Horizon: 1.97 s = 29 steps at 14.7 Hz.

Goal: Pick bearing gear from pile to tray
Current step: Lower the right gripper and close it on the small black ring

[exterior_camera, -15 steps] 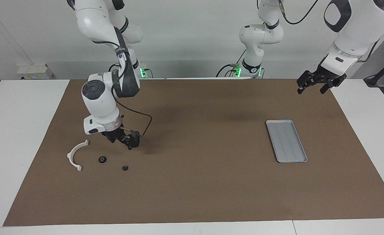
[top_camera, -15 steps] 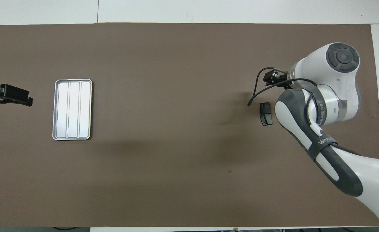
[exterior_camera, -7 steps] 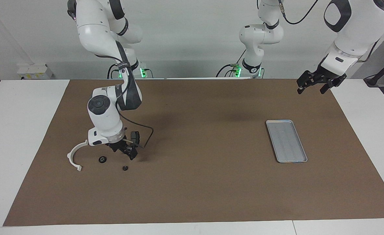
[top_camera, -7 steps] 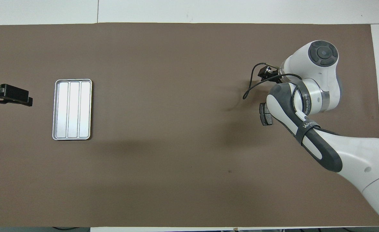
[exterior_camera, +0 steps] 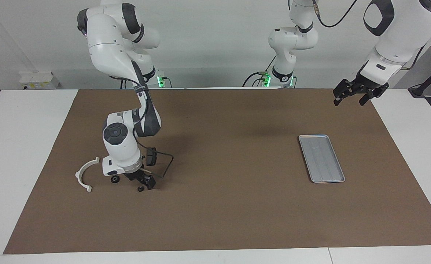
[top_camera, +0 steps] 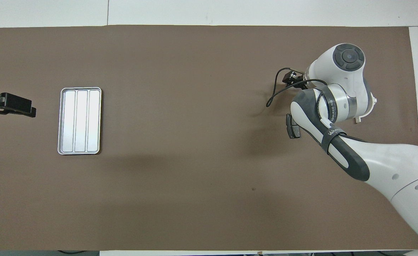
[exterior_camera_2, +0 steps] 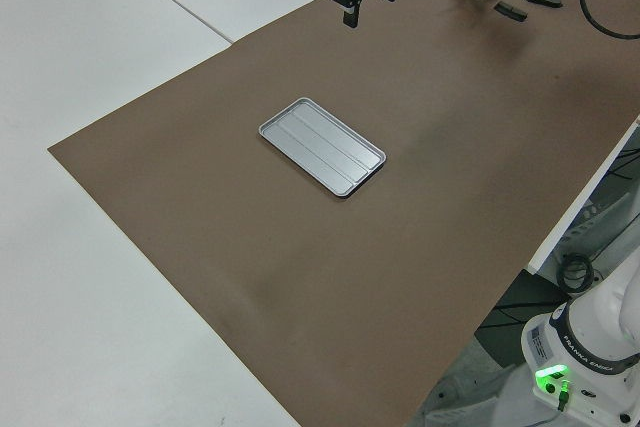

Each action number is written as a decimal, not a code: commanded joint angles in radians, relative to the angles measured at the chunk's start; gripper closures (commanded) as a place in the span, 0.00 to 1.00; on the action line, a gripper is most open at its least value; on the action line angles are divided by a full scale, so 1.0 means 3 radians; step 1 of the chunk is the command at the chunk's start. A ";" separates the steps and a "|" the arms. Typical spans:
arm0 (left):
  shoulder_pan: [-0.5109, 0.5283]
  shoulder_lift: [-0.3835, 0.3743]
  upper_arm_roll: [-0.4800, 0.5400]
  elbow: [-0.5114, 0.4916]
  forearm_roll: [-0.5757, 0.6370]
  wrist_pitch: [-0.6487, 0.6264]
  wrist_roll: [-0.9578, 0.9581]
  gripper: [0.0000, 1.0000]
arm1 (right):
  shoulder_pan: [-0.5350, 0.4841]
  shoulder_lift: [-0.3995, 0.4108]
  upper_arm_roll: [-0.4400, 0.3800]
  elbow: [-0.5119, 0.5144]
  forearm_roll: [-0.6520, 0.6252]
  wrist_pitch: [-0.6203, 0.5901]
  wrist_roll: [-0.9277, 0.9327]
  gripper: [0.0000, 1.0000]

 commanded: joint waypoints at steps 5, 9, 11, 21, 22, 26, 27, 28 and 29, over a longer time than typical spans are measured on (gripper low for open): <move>-0.0040 -0.0042 0.0036 -0.0006 -0.0020 -0.0051 0.0020 0.00 | -0.0015 0.0106 0.0021 0.0162 -0.0083 0.0036 0.0208 0.07; -0.0035 -0.0042 0.0031 -0.0006 -0.0020 -0.0051 0.0020 0.00 | -0.0020 0.0111 0.0021 0.0162 -0.0068 0.0036 0.0218 0.19; -0.0040 -0.0037 0.0036 -0.0006 -0.0020 -0.0051 0.0020 0.00 | -0.0020 0.0106 0.0021 0.0162 -0.0068 0.0036 0.0223 0.32; -0.0040 -0.0042 0.0036 -0.0006 -0.0020 -0.0051 0.0020 0.00 | -0.0031 0.0106 0.0026 0.0162 -0.0011 0.0026 0.0218 1.00; -0.0040 -0.0037 0.0036 -0.0006 -0.0020 -0.0051 0.0020 0.00 | -0.0031 0.0106 0.0026 0.0162 -0.0016 0.0021 0.0213 1.00; -0.0040 -0.0042 0.0036 -0.0006 -0.0020 -0.0051 0.0020 0.00 | -0.0015 0.0106 0.0026 0.0162 -0.0027 -0.0005 0.0172 1.00; -0.0035 -0.0042 0.0036 -0.0006 -0.0020 -0.0051 0.0020 0.00 | -0.0015 0.0106 0.0021 0.0162 -0.0027 -0.0010 0.0172 1.00; -0.0040 -0.0042 0.0031 -0.0006 -0.0020 -0.0051 0.0020 0.00 | -0.0020 0.0106 0.0021 0.0167 -0.0027 -0.0015 0.0167 1.00; -0.0040 -0.0042 0.0031 -0.0006 -0.0020 -0.0051 0.0020 0.00 | -0.0020 0.0101 0.0021 0.0167 -0.0027 -0.0020 0.0167 1.00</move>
